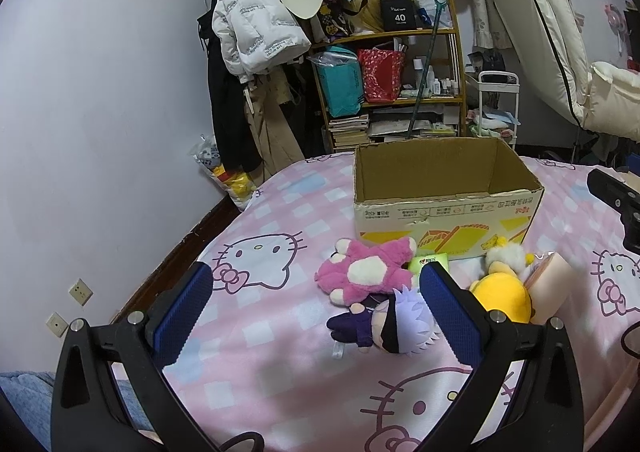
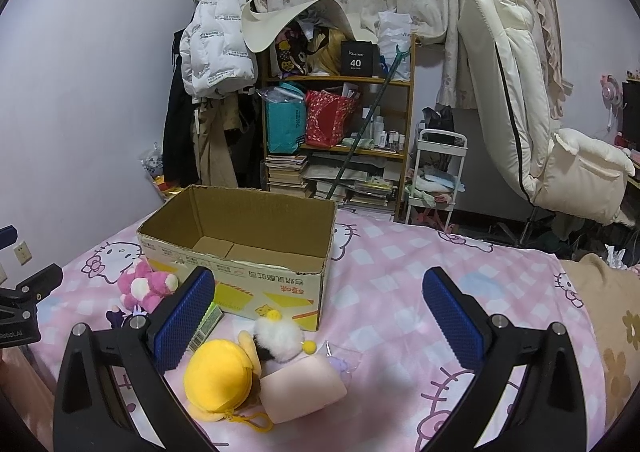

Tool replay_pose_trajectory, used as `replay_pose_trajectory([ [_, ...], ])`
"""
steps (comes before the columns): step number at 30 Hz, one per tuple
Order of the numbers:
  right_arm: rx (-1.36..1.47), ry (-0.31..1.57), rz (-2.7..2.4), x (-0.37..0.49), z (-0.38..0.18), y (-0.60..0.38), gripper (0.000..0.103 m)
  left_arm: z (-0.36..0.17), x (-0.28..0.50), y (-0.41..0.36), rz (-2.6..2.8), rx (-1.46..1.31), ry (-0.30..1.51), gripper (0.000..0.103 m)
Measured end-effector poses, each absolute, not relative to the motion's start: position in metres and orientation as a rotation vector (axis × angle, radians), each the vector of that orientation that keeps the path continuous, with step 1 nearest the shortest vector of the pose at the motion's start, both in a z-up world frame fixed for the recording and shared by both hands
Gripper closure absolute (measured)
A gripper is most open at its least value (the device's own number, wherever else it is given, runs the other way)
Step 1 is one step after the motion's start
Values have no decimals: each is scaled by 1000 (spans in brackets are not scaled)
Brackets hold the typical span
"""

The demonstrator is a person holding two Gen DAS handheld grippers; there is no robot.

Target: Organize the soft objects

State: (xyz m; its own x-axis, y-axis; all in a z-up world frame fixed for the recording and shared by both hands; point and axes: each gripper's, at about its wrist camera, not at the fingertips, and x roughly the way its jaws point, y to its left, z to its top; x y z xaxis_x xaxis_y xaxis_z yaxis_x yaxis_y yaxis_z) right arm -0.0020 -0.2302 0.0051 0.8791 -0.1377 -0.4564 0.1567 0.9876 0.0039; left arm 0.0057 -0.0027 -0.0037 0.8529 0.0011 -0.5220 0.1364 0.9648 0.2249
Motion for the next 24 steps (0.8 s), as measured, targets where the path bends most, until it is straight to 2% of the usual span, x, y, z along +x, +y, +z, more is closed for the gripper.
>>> replay_pose_trajectory([
  [24,40,469,-167,0,6,-231,0,-3,5,-4,-72,264,549,1],
])
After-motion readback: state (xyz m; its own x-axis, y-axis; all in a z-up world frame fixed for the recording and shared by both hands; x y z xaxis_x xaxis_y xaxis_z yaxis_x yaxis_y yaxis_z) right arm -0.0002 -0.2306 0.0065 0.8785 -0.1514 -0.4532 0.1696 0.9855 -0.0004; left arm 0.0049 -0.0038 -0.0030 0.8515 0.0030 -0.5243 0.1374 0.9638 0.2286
